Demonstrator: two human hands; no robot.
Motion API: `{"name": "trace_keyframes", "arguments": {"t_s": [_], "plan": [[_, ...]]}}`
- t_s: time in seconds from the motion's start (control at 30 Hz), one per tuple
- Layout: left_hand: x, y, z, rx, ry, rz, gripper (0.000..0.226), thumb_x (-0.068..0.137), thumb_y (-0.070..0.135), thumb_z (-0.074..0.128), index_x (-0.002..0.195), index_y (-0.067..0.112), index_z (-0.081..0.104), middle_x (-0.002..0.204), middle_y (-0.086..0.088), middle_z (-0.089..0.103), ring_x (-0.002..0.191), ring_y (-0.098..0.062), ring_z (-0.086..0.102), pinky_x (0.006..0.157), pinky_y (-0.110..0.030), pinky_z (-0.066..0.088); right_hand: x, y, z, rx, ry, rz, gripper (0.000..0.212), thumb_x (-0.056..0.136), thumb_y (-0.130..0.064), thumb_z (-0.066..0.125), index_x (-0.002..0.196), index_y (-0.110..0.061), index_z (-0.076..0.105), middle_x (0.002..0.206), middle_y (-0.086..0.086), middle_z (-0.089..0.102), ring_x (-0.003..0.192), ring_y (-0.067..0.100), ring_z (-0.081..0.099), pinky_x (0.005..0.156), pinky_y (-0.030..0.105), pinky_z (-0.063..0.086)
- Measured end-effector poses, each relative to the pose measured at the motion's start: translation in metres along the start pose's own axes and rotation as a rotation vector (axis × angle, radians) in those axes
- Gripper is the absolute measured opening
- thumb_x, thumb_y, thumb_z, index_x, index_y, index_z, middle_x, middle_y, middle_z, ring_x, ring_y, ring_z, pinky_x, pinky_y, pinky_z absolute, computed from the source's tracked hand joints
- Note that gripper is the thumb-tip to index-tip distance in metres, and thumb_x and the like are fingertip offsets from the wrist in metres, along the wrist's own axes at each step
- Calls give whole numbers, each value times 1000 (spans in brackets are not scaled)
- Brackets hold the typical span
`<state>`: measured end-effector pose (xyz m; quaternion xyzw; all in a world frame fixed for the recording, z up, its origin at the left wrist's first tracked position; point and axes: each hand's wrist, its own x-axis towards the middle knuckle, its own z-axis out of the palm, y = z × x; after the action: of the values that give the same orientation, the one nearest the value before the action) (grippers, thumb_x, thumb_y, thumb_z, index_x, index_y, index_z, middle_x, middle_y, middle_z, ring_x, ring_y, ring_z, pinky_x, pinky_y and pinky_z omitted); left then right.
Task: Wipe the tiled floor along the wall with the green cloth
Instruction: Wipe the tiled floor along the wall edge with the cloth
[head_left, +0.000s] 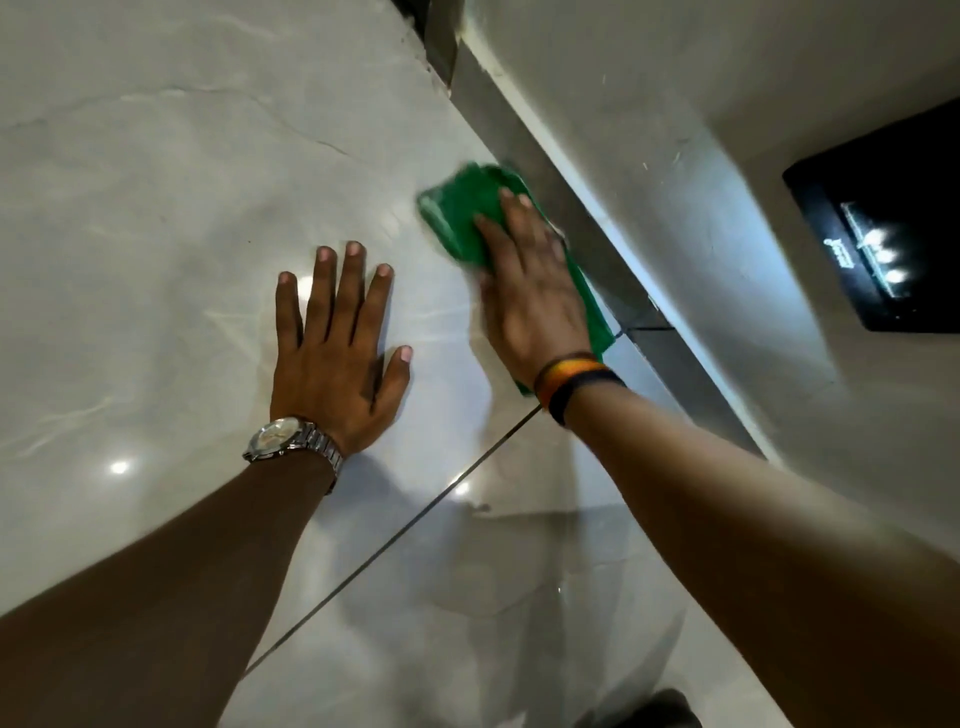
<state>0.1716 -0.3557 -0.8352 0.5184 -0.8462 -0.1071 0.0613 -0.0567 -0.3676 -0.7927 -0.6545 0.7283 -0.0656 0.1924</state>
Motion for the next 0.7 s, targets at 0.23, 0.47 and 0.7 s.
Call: {"name": "trace_keyframes", "arguments": {"t_s": [0.23,0.47,0.7], "plan": [[3,4,-2,-4,17,-11,81,103,45,44,172,9,22,181,-19,12,168,-42,8,133,-66,4,-113,50,-22,75,-69,260,45,99,-14,51,144,-7,48,163,21,34,151,36,29,121,58,30],[-3,0,1,7,19,7,80,105,47,40,172,8,21,180,-20,12,167,-43,8,133,-67,4,12,-22,-13,186,-49,127,46,105,-17,46,152,-18,43,169,9,26,156,30,22,130,46,17],[2,2,1,4,33,5,81,103,47,41,172,9,23,180,-21,14,167,-42,9,133,-67,5,1,-44,-34,559,31,351,35,108,-27,43,142,-25,48,125,2,68,110,26,64,88,33,50]]}}
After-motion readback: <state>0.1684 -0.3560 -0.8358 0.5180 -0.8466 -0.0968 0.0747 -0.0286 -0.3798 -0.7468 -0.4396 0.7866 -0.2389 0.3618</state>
